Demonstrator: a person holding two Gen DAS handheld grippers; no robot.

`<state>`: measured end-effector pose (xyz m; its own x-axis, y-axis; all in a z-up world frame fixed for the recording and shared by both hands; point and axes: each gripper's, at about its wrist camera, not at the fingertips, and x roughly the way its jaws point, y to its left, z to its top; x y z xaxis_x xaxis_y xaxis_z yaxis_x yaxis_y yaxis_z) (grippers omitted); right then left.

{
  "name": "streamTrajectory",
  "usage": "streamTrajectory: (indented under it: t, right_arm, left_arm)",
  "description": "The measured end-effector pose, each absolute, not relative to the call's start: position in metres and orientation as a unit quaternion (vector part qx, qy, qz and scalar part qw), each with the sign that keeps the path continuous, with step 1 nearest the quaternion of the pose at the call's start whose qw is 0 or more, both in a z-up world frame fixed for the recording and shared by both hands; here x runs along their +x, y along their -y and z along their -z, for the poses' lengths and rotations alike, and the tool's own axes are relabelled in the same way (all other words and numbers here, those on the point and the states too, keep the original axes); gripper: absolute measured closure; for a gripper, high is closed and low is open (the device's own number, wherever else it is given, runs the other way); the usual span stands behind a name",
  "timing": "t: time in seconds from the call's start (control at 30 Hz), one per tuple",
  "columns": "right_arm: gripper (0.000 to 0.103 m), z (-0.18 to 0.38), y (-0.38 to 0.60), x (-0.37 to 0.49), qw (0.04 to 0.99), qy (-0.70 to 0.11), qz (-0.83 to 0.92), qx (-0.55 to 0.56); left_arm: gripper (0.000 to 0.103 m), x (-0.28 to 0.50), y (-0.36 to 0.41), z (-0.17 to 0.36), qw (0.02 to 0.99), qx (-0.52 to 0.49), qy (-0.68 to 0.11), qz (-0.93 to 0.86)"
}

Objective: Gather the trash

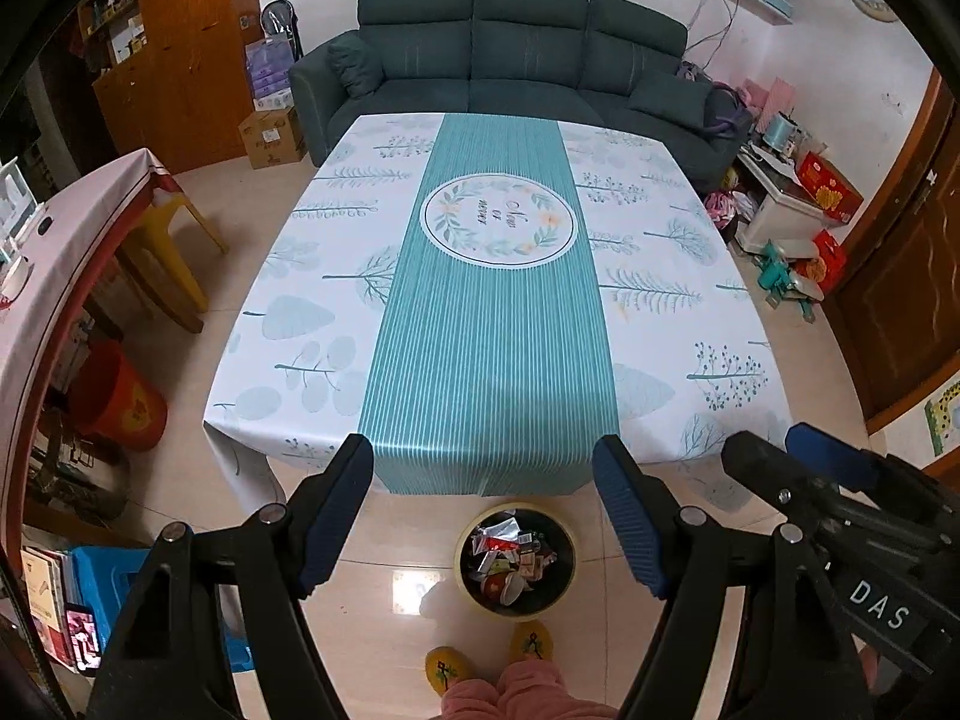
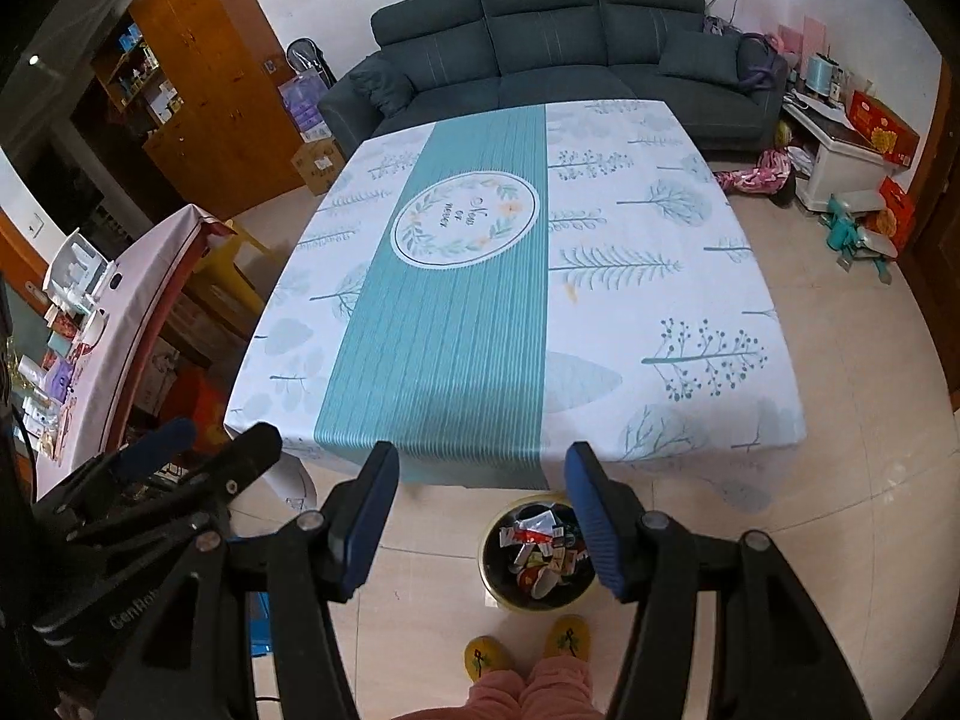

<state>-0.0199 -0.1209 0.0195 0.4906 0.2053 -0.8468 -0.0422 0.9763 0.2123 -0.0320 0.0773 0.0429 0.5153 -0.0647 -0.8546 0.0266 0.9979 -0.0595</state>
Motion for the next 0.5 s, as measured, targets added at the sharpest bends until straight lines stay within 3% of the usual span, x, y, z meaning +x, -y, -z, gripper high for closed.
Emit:
streamTrajectory:
  t: [0.5]
  right_arm:
    - [0.045, -0.0201, 0.1208, -0.0172, 0.86, -0.498, -0.074, 0.082]
  left_arm:
    - [0.029, -0.0324, -0.0749, -0.0438, 0.871, -0.014, -0.491, 0.016]
